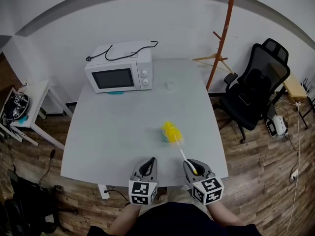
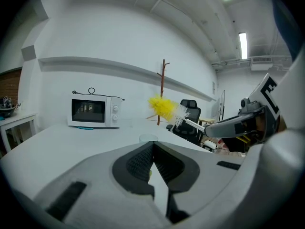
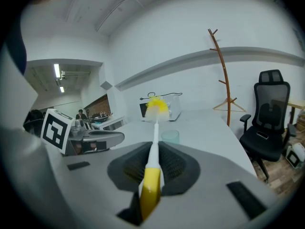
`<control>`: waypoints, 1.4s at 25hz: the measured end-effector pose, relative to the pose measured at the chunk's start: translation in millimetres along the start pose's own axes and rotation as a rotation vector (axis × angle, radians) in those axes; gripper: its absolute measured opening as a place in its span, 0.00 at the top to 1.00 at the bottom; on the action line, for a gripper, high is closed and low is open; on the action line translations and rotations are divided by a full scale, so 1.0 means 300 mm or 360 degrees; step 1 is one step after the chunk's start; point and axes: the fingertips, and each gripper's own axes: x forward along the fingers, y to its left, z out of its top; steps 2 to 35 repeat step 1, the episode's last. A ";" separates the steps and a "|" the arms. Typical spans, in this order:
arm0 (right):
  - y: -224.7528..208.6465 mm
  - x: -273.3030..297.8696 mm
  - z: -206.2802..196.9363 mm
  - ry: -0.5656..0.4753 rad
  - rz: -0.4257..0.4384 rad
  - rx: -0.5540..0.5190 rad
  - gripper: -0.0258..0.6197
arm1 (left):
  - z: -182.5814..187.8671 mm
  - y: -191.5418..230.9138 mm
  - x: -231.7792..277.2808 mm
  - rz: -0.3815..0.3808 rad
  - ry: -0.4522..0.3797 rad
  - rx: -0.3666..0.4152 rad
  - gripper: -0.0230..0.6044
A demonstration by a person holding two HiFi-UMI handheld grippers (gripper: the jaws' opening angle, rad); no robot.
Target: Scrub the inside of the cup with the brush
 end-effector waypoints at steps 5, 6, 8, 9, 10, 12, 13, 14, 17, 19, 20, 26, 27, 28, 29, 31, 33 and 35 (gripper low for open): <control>0.001 -0.001 0.000 -0.0001 0.0001 -0.0001 0.88 | 0.003 -0.002 0.000 -0.0004 -0.0005 0.0002 0.94; 0.001 -0.001 0.000 -0.0001 0.0001 -0.0001 0.88 | 0.003 -0.002 0.000 -0.0004 -0.0005 0.0002 0.94; 0.001 -0.001 0.000 -0.0001 0.0001 -0.0001 0.88 | 0.003 -0.002 0.000 -0.0004 -0.0005 0.0002 0.94; 0.001 -0.001 0.000 -0.0001 0.0001 -0.0001 0.88 | 0.003 -0.002 0.000 -0.0004 -0.0005 0.0002 0.94; 0.001 -0.001 0.000 -0.0001 0.0001 -0.0001 0.88 | 0.003 -0.002 0.000 -0.0004 -0.0005 0.0002 0.94; 0.001 -0.001 0.000 -0.0001 0.0001 -0.0001 0.88 | 0.003 -0.002 0.000 -0.0004 -0.0005 0.0002 0.94; 0.001 -0.001 0.000 -0.0001 0.0001 -0.0001 0.88 | 0.003 -0.002 0.000 -0.0004 -0.0005 0.0002 0.94; 0.001 -0.001 0.000 -0.0001 0.0001 -0.0001 0.88 | 0.003 -0.002 0.000 -0.0004 -0.0005 0.0002 0.94; 0.001 -0.001 0.000 -0.0001 0.0001 -0.0001 0.88 | 0.003 -0.002 0.000 -0.0004 -0.0005 0.0002 0.94; 0.001 -0.001 0.000 -0.0001 0.0001 -0.0001 0.88 | 0.003 -0.002 0.000 -0.0004 -0.0005 0.0002 0.94; 0.001 -0.001 0.000 -0.0001 0.0001 -0.0001 0.88 | 0.003 -0.002 0.000 -0.0004 -0.0005 0.0002 0.94; 0.001 -0.001 0.000 -0.0001 0.0001 -0.0001 0.88 | 0.003 -0.002 0.000 -0.0004 -0.0005 0.0002 0.94; 0.001 -0.001 0.000 -0.0001 0.0001 -0.0001 0.88 | 0.003 -0.002 0.000 -0.0004 -0.0005 0.0002 0.94; 0.001 -0.001 0.000 -0.0001 0.0001 -0.0001 0.88 | 0.003 -0.002 0.000 -0.0004 -0.0005 0.0002 0.94; 0.001 -0.001 0.000 -0.0001 0.0001 -0.0001 0.88 | 0.003 -0.002 0.000 -0.0004 -0.0005 0.0002 0.94; 0.001 -0.001 0.000 -0.0001 0.0001 -0.0001 0.88 | 0.003 -0.002 0.000 -0.0004 -0.0005 0.0002 0.94; 0.001 -0.001 0.000 -0.0001 0.0001 -0.0001 0.88 | 0.003 -0.002 0.000 -0.0004 -0.0005 0.0002 0.94; 0.001 -0.001 0.000 -0.0001 0.0001 -0.0001 0.88 | 0.003 -0.002 0.000 -0.0004 -0.0005 0.0002 0.94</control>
